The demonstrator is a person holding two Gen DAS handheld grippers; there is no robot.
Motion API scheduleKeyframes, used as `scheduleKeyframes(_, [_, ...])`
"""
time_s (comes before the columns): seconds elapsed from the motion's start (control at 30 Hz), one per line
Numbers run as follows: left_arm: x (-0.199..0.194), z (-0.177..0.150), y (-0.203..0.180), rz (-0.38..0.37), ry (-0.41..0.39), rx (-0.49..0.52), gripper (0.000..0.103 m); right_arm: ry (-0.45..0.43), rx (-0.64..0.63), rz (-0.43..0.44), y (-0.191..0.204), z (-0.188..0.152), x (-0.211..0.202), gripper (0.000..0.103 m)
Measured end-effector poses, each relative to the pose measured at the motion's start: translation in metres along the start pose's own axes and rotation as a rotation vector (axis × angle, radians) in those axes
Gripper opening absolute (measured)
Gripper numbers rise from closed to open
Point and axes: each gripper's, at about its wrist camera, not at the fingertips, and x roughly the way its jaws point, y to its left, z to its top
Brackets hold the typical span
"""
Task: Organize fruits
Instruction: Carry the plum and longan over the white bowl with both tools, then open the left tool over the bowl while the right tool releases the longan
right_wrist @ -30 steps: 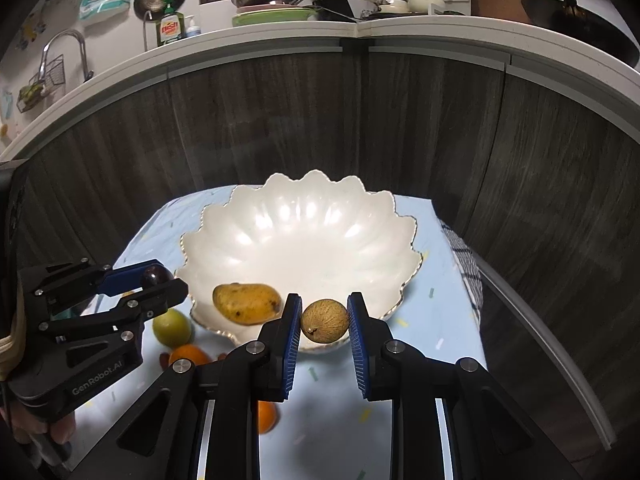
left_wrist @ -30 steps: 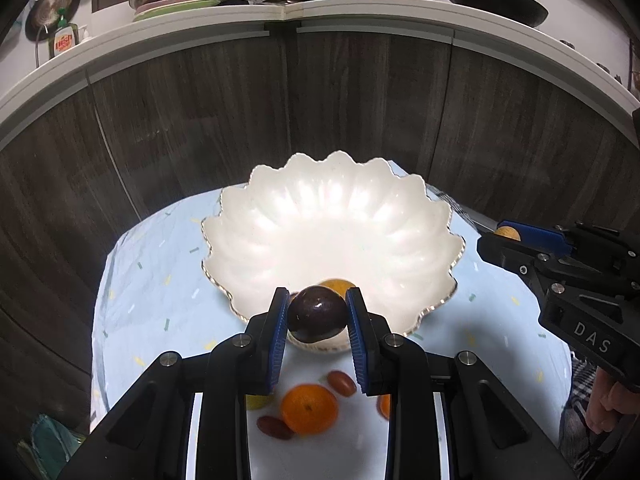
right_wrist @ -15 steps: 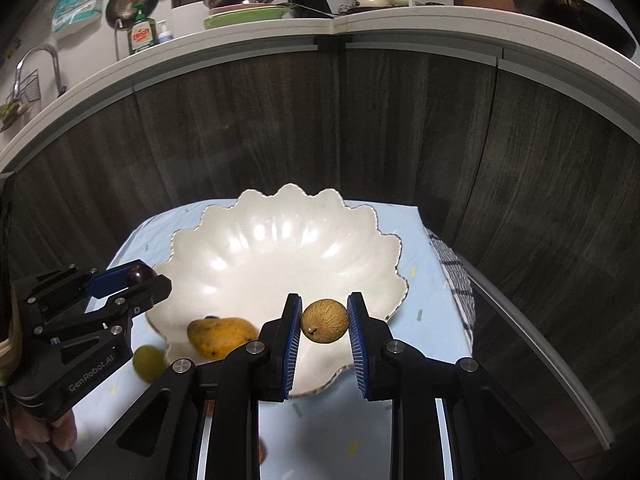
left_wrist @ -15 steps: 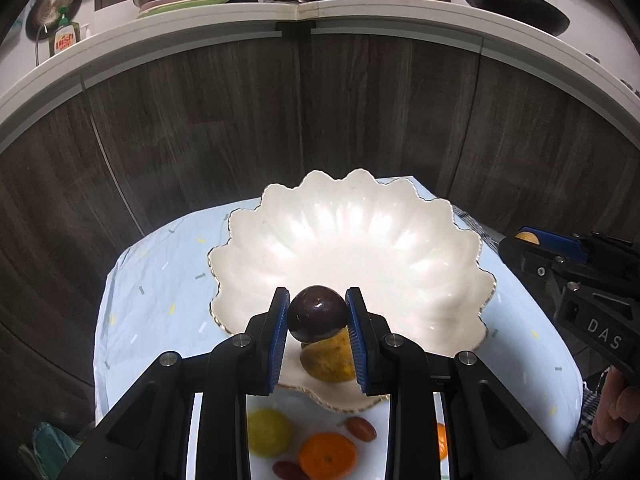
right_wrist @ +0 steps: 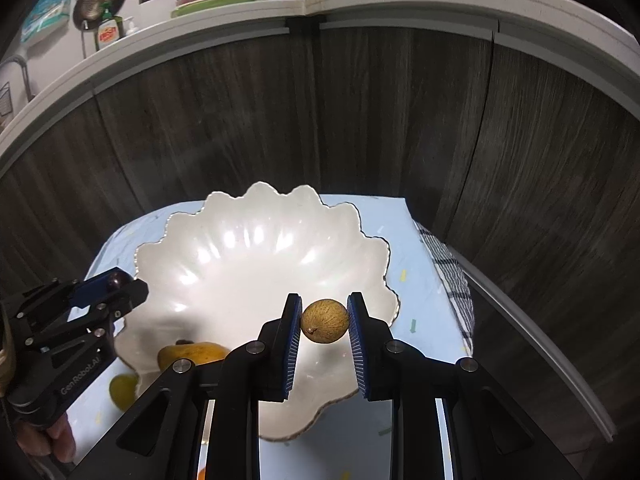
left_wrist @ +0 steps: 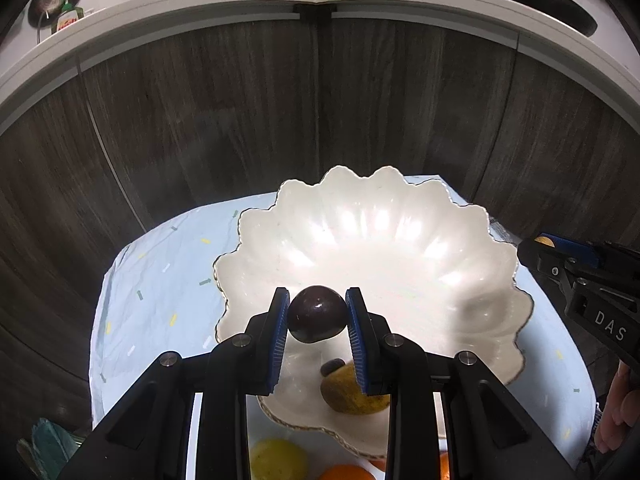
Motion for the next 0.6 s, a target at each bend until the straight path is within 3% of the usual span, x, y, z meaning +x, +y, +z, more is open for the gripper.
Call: scheduleKeyframes(0.6, [0.022,0.008,0.003,0.01,0.063,-0.022,0.03,0.065,0.027,0.004,-0.005,0.003,0.026,0.025])
